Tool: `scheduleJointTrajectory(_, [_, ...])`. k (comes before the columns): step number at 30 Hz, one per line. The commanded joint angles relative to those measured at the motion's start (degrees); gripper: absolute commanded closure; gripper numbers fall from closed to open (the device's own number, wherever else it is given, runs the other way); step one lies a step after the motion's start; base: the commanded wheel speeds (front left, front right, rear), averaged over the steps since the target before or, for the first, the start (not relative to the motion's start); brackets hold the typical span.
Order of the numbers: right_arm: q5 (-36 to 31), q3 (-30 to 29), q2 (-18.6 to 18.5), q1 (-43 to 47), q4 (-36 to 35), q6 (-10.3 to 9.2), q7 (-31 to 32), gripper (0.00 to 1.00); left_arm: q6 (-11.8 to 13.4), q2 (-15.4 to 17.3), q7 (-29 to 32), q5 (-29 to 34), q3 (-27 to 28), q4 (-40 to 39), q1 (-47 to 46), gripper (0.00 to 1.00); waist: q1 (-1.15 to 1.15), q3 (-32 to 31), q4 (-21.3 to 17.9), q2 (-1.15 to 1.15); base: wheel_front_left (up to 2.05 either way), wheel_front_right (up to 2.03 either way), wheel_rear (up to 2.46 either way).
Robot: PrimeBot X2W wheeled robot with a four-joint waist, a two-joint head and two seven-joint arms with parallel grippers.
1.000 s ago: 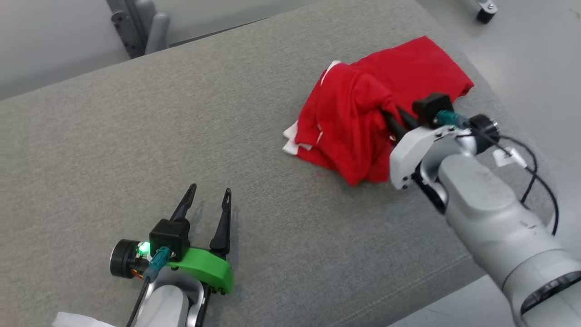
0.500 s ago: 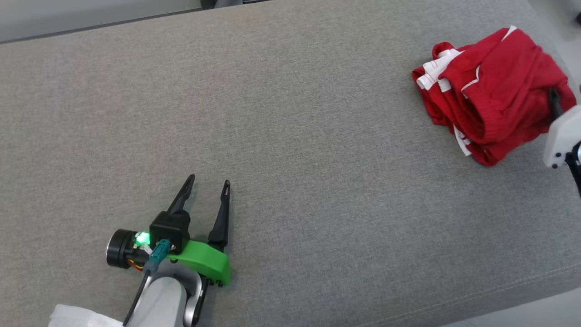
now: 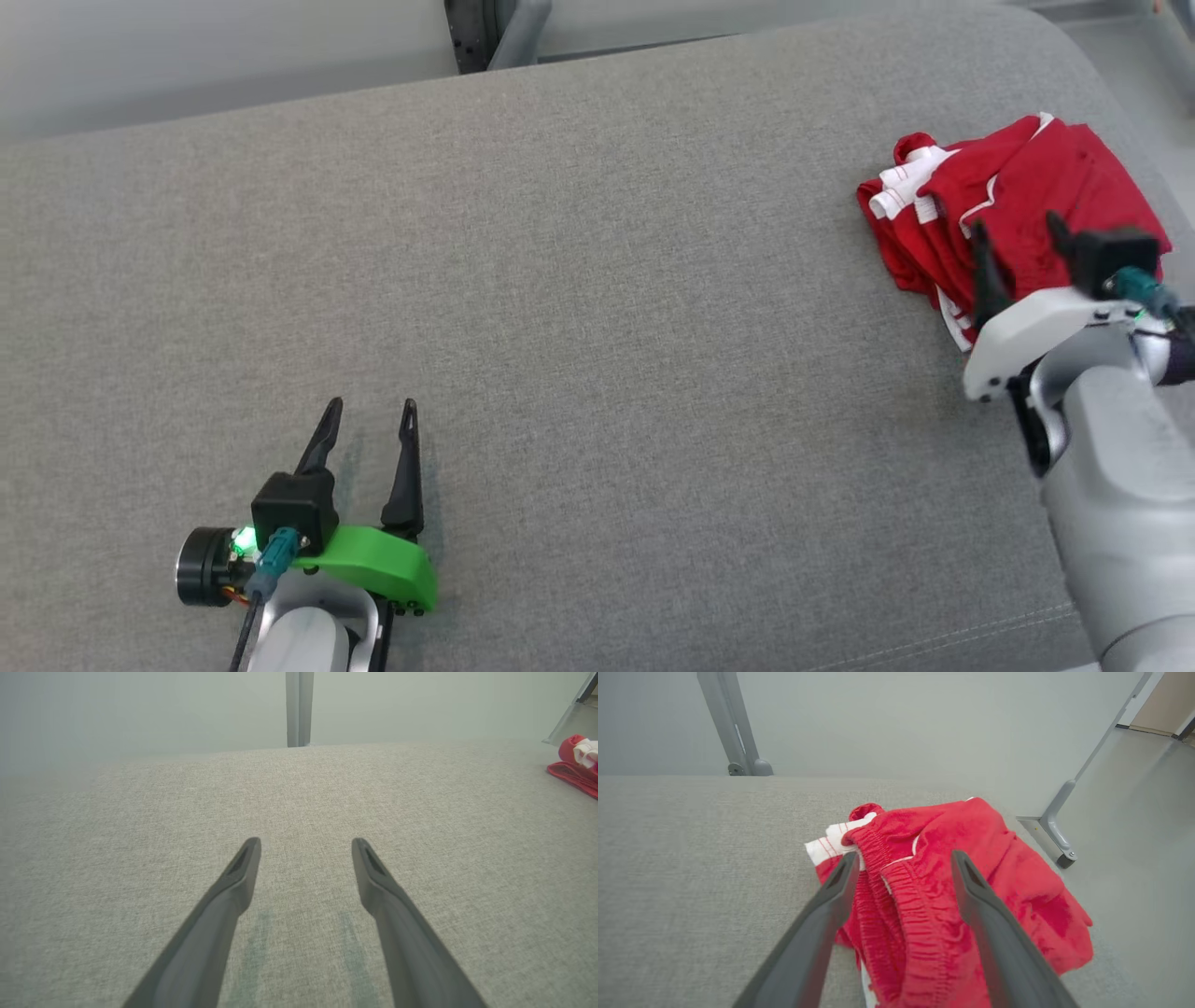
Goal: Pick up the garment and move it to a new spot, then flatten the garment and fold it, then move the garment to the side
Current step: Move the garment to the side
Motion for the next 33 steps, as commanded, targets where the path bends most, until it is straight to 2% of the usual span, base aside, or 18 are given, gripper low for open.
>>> scheduleJointTrajectory(1, [-0.2, -0.6, 2.0, 3.4, -2.9, -0.11, -0.1, 0.0, 0.4, 0.2, -0.1, -0.5, 0.7, -0.2, 1.1, 0.0, 0.0, -2.9, 0.5, 0.0, 0.0, 0.0, 0.0])
scheduleJointTrajectory(5, [-0.1, -0.1, 7.1, 10.5, -10.8, -0.11, -0.1, 0.0, 0.6, 0.2, -0.1, -1.1, 1.9, -0.3, 2.6, 0.0, 0.0, -4.8, 2.0, 0.0, 0.0, 0.0, 0.0])
scheduleJointTrajectory(9, [1.1, 2.6, 9.5, 16.5, -15.4, -0.11, -0.1, 0.0, 0.8, 0.2, -0.1, -1.5, 2.5, 0.0, 4.0, 0.0, 0.0, -6.0, 3.9, 0.0, 0.0, 0.0, 0.0])
scheduleJointTrajectory(13, [2.4, 4.3, 10.4, 21.1, -18.2, -0.11, -0.2, 0.0, 1.3, 0.2, -0.1, -1.8, 2.4, 0.1, 5.5, 0.0, 0.0, -7.0, 6.0, 0.0, 0.0, 0.0, 0.0])
scheduleJointTrajectory(21, [5.9, 2.6, 10.9, 26.1, -20.4, -0.11, -0.1, 0.0, 1.9, 0.2, -0.1, -1.6, 3.4, 0.7, 8.0, 0.0, 0.0, -9.2, 9.1, 0.0, 0.0, 0.0, 0.0])
scheduleJointTrajectory(28, [8.0, 5.7, 10.9, 28.7, -23.6, -0.11, -0.1, 0.0, 2.2, 0.2, -0.1, -0.5, 5.4, 0.4, 9.6, 0.0, 0.0, -11.9, 8.9, 0.0, 0.0, 0.0, 0.0])
scheduleJointTrajectory(33, [6.6, 5.1, 10.9, 29.7, -24.2, -0.11, -0.1, 0.0, 1.7, 0.2, -0.1, -1.0, 6.8, -0.4, 10.1, 0.0, 0.0, -12.7, 8.4, 0.0, 0.0, 0.0, 0.0])
